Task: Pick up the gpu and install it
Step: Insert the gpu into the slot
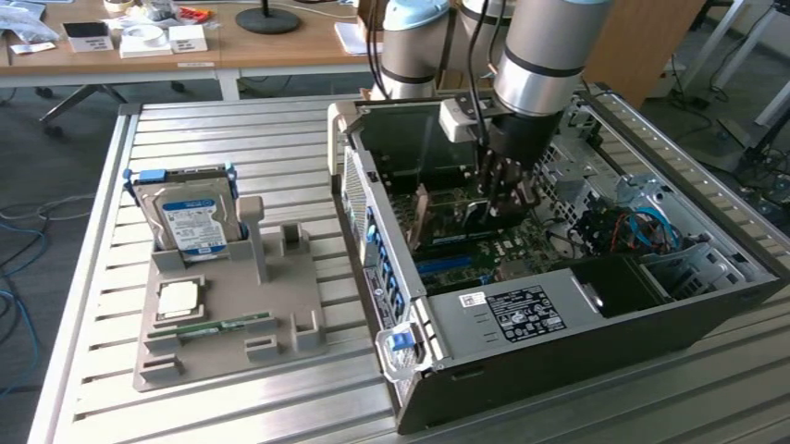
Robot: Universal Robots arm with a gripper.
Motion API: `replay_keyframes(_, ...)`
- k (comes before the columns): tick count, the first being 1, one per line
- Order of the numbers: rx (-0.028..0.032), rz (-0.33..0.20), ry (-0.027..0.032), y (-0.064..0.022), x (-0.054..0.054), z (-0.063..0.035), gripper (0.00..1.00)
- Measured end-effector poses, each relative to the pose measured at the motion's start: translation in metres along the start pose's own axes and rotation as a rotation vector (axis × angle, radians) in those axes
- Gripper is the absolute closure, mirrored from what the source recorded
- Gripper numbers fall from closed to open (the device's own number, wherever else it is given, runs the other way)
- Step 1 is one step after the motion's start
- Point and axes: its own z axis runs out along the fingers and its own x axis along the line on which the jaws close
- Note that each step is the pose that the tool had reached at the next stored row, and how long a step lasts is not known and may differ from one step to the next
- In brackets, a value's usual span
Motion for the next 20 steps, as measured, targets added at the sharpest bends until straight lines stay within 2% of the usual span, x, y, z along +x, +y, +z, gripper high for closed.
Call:
replay_keyframes(5,-0.0004,0.0,-0.0001,0.0004,0.0,0.0082,0.73)
replay_keyframes(11,-0.0005,0.0,0.0,0.0021,0.003,0.0092,0.73)
replay_keyframes(20,-0.0004,0.0,0.0,0.0086,0.005,0.0172,0.73)
